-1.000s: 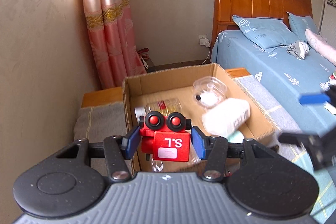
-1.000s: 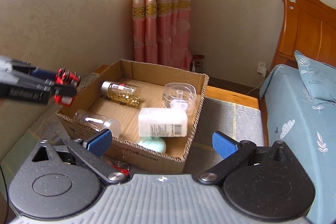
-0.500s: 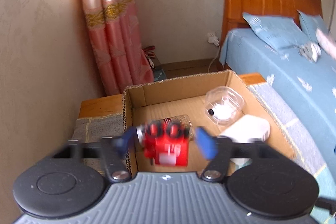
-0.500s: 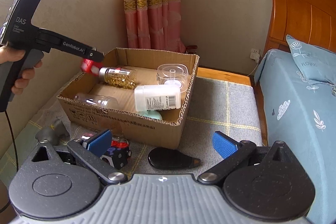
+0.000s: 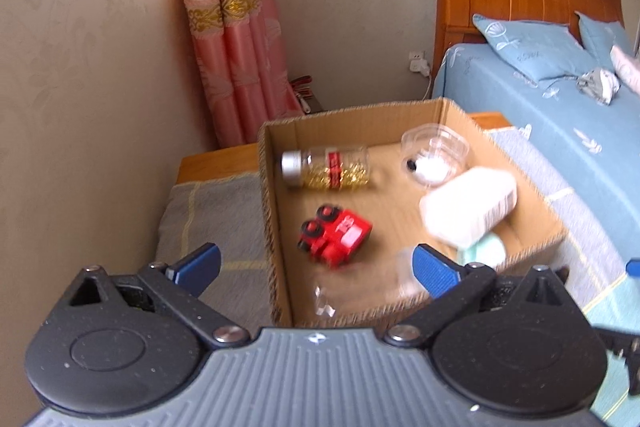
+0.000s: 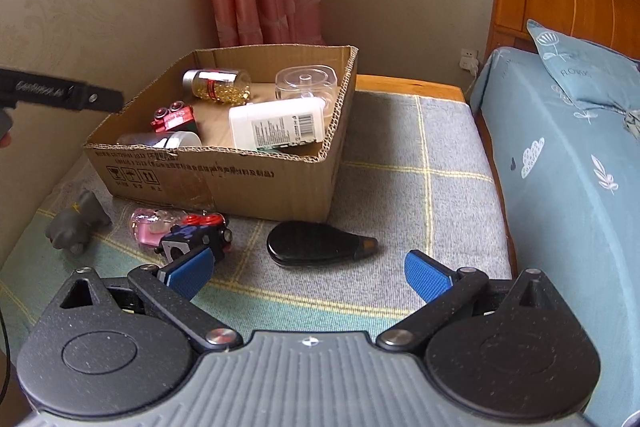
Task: Organize rigid objects
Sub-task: 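Move the left tool toward the pink keychain bottle while the right approaches the black button cube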
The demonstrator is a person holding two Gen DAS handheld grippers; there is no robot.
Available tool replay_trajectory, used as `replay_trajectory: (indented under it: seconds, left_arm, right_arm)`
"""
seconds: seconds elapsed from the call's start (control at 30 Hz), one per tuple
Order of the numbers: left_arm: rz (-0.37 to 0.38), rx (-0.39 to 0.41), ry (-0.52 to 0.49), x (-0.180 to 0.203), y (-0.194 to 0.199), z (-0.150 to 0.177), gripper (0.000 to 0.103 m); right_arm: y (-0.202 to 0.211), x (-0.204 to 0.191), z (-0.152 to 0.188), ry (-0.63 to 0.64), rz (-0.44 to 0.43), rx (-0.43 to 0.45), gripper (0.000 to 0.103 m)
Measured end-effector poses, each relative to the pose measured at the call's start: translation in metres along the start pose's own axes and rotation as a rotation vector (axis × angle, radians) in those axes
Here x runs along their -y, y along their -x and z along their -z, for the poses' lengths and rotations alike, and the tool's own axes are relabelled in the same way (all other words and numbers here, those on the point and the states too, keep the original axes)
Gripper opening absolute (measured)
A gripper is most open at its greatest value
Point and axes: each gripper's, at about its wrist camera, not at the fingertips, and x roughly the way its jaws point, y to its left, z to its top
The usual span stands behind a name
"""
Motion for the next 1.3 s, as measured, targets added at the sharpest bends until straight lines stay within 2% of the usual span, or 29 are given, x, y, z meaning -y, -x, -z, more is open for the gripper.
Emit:
replay_trajectory:
  seconds: [0.3,0.57,0.77,0.93,1.03,1.3]
  left_arm:
    - [-0.033,0.005,0.042,-0.005,0.019,0.033,0.102]
    - [-0.054,-0.048,0.124,-0.008,0.016,0.077,0.102]
    - [-0.081,-0.088,0.143,-0.006,0.011,0.104,0.102]
    - [-0.093,-0.108,0.153,-0.008,0.01,0.113,0.102]
    - [-0.099,-0.1,0.142,-0.007,0.013,0.113,0.102]
    - [-0.088,-0.076,0.131,-0.008,0.018,0.112,0.102]
  right_arm:
    - [0.0,0.0,0.006,-0.031,-0.005,-0.002,0.103]
    - [-0.007,-0.011,0.005,-0.027,-0.013,0.001,0.103]
    - [-0.015,-0.022,-0.004,-0.002,-0.032,0.02,0.103]
    - [-0.032,-0.035,-0.018,0.023,-0.049,0.036,0.103]
    - [-0.048,-0.04,-0.019,0.03,-0.035,0.016,0.103]
    - [-0.051,-0.027,0.009,-0.017,-0.055,-0.052,0.103]
